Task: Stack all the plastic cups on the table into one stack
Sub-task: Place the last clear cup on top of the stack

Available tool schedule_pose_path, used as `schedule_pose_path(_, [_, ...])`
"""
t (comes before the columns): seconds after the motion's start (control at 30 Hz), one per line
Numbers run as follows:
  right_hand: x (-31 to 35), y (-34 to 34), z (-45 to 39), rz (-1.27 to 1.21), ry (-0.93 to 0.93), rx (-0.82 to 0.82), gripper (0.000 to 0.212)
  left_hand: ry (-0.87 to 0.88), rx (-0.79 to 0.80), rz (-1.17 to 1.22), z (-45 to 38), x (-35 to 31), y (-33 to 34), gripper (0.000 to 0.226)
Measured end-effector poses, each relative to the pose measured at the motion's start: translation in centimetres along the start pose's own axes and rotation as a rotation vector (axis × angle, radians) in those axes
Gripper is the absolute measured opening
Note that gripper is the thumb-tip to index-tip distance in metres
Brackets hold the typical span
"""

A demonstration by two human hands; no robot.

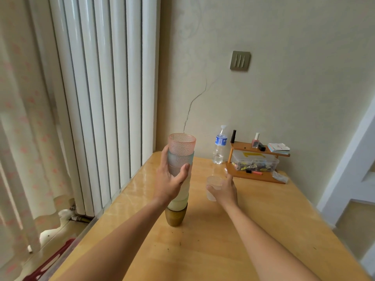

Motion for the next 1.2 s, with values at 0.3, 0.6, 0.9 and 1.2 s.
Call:
schedule_pose_path(0.3, [16.5, -8.4, 5.6, -0.149, -0.49, -0.213, 0.066, 0.031, -0.008, 0.07, 0.6, -1.0, -0.1, 0.072])
schedule_pose_path(0.6, [28.7, -10.0, 9.8, -0.179, -0.763, -0.118, 0.075, -0.008, 0.009, 0.046, 0.7, -0.5, -0.3, 0.052])
schedule_pose_path(0.9, [26.5, -4.5, 8.7, 0.006, -0.547, 0.121, 0.061, -0.104, 0.19, 0.075, 1.1, -0.4, -0.1, 0.046])
schedule_pose_path(1.2, [25.3, -4.0, 9.7, 0.027, -0.437, 0.282, 0.091, -0.279, 0.583, 0.034, 5.7, 3.7, 1.0, 0.096])
Point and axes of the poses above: each hand's wrist, its own z-axis away from the middle knuckle, its own y-axis out of the palm, x = y × z, the point moved 9 cm from there along -z, towards the middle knuckle, and after that the axes turned 9 degrees about x, right-handed, at the moved point
